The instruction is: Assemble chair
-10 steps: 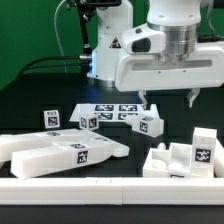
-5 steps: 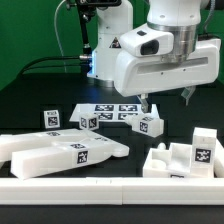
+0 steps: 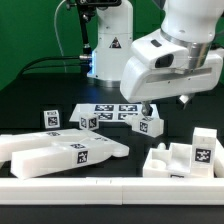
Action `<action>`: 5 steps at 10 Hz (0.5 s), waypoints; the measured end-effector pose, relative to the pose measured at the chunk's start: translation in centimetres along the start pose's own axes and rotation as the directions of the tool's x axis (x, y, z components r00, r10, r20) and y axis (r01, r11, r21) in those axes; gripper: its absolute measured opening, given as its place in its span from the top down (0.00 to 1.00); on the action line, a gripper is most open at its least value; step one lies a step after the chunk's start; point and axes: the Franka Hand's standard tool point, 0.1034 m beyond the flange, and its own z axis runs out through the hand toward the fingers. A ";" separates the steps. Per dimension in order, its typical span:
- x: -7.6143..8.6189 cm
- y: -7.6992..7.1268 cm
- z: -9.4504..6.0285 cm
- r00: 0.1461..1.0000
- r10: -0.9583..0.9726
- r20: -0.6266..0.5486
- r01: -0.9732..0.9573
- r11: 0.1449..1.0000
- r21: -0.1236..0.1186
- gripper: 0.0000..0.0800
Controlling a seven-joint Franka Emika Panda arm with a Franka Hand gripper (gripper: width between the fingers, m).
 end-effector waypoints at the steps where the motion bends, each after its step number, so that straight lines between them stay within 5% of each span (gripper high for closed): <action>1: -0.1 0.2 0.0 0.995 0.047 0.088 -0.046 0.999 -0.010 0.19; 5: -0.7 0.5 0.3 0.945 0.085 0.315 -0.085 0.996 -0.015 0.19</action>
Offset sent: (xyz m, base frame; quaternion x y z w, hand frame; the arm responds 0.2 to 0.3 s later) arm 0.0000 0.0000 0.0000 0.0000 -0.1296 0.0000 0.9916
